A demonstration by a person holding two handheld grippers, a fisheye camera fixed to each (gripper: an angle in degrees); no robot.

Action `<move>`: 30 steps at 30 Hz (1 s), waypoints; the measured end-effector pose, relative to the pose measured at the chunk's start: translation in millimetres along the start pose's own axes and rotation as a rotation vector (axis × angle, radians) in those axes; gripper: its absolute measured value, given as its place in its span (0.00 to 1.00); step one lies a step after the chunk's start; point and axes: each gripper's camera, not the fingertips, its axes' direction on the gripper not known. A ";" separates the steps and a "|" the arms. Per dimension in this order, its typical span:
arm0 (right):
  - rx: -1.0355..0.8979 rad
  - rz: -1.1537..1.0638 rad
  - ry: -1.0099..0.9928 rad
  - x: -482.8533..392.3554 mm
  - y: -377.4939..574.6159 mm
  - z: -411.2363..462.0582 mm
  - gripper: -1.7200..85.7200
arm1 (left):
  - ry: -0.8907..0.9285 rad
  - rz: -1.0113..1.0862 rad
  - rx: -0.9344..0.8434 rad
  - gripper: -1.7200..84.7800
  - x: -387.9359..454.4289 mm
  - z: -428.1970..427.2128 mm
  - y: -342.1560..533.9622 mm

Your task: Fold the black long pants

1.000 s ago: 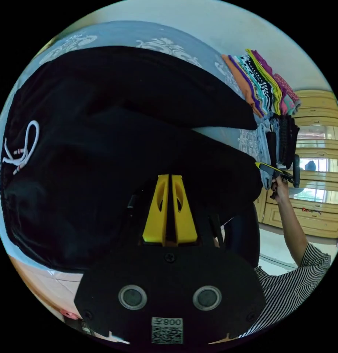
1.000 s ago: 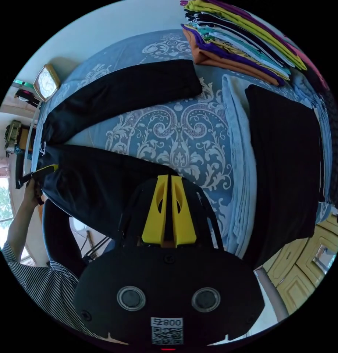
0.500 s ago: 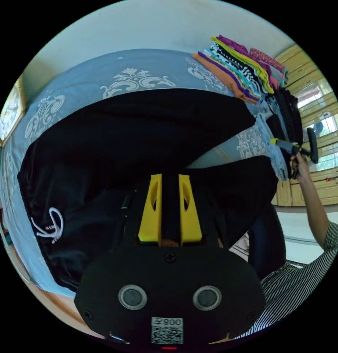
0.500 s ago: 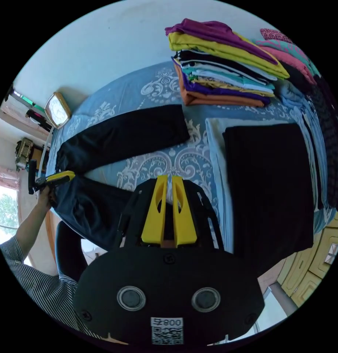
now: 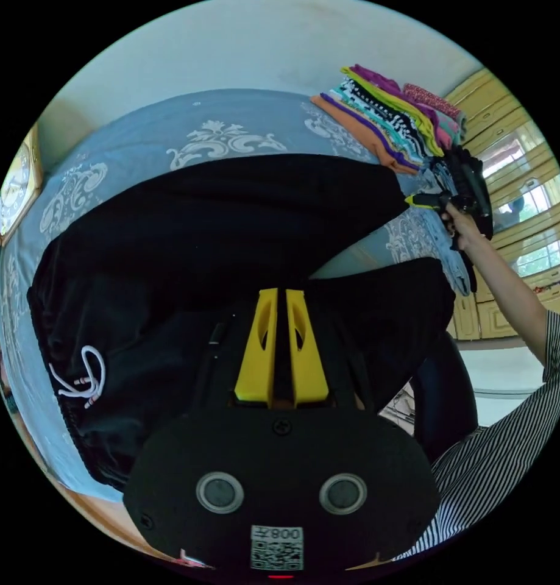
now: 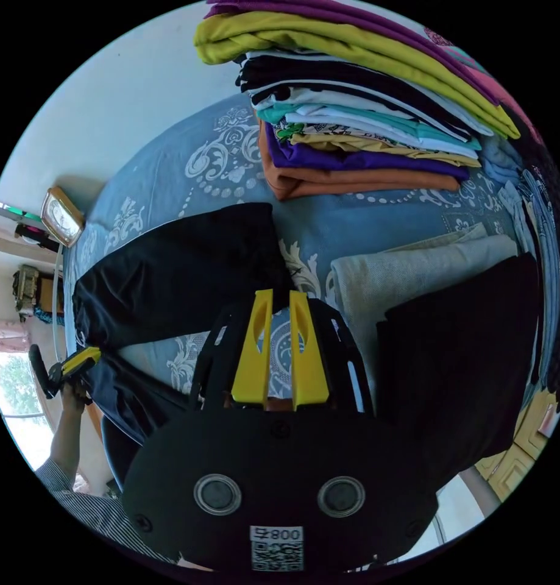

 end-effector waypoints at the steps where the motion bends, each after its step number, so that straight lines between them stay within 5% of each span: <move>1: 0.002 -0.008 -0.003 1.9 -0.8 2.1 0.08 | 0.001 0.009 0.018 0.07 2.9 -2.3 -1.2; 16: -0.025 -0.098 -0.007 -3.6 0.0 6.0 0.02 | 0.010 0.016 -0.127 0.03 6.7 64.7 4.7; 30: 0.091 -0.022 -0.008 -42.5 -16.9 -22.1 0.05 | 0.076 -0.007 -0.026 0.07 -5.0 60.5 75.2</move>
